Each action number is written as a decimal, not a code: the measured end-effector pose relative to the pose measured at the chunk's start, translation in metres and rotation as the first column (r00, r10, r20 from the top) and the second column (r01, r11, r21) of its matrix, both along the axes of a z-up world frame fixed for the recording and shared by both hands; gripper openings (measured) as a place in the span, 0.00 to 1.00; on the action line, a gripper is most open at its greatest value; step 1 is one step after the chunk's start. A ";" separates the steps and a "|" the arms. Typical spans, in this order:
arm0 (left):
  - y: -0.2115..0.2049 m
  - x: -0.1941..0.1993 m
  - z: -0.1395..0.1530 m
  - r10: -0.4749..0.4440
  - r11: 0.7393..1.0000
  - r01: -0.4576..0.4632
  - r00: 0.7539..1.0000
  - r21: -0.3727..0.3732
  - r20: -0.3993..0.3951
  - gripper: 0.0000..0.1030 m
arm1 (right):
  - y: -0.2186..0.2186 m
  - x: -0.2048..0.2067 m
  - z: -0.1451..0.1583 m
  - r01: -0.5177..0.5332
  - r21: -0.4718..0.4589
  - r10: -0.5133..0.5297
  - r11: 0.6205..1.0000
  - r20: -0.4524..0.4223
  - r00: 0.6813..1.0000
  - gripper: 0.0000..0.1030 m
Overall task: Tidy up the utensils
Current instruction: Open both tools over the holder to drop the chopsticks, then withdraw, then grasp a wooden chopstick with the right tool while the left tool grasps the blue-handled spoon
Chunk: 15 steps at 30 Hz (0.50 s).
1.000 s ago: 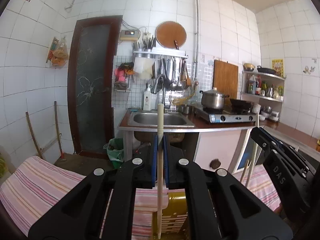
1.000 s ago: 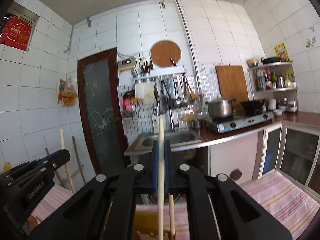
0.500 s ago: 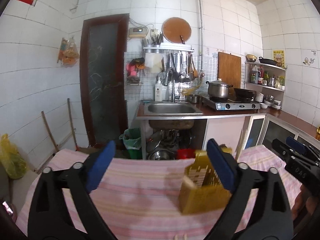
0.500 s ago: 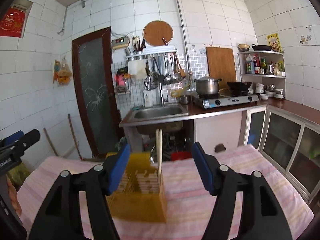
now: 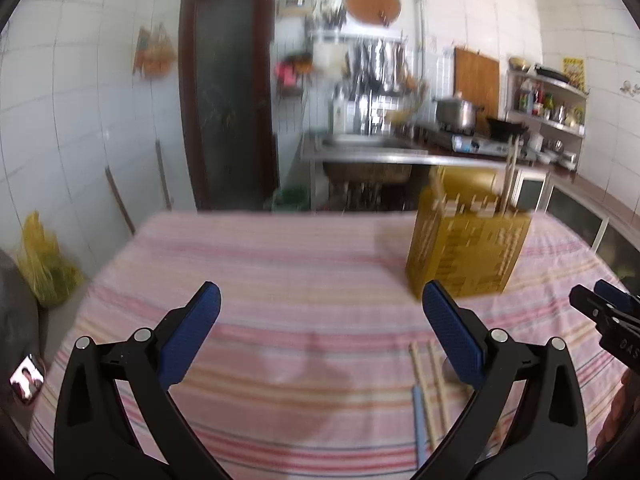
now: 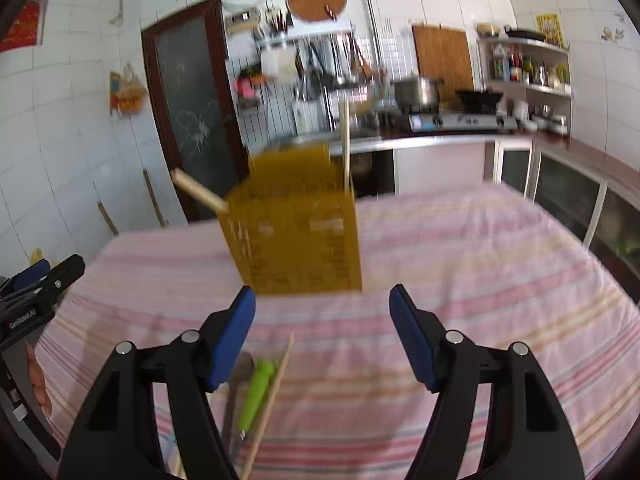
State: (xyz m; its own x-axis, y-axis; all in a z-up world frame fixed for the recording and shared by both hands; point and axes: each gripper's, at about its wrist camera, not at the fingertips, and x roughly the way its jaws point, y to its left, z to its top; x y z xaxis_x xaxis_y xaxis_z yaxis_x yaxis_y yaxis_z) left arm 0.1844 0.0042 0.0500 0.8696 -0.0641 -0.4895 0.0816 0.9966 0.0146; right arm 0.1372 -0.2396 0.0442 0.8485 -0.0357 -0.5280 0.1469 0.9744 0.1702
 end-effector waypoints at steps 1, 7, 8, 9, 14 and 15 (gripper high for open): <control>0.000 0.003 -0.008 0.002 1.000 -0.002 1.000 0.006 -0.018 0.95 | 0.002 0.001 -0.009 0.004 -0.003 -0.004 1.000 -0.021 1.000 0.67; -0.001 0.026 -0.062 0.028 0.999 -0.022 0.990 0.043 -0.137 0.95 | 0.016 0.016 -0.047 0.016 -0.018 -0.019 1.000 -0.134 0.991 0.67; -0.001 0.031 -0.071 0.029 0.999 -0.023 0.987 0.042 -0.161 0.95 | 0.017 0.020 -0.053 0.019 -0.016 -0.021 1.000 -0.157 0.987 0.67; -0.003 0.036 -0.075 0.028 0.999 -0.020 0.984 0.046 -0.176 0.95 | 0.019 0.024 -0.058 0.015 -0.011 -0.017 1.000 -0.183 0.983 0.67; -0.007 0.045 -0.091 0.021 0.998 -0.006 0.974 0.067 -0.227 0.95 | 0.034 0.036 -0.071 -0.013 -0.027 0.005 1.000 -0.259 0.966 0.65; -0.008 0.046 -0.092 0.018 0.998 -0.003 0.973 0.067 -0.230 0.95 | 0.036 0.037 -0.071 -0.017 -0.033 0.008 0.999 -0.266 0.964 0.65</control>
State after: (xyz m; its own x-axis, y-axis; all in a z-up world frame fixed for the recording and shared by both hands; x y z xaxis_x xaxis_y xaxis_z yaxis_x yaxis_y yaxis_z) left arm 0.2300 -0.0039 -0.0416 0.7331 -0.0166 -0.6799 0.0801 0.9949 0.0620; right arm 0.1744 -0.2032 -0.0269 0.6779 -0.0482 -0.7336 0.1701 0.9811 0.0926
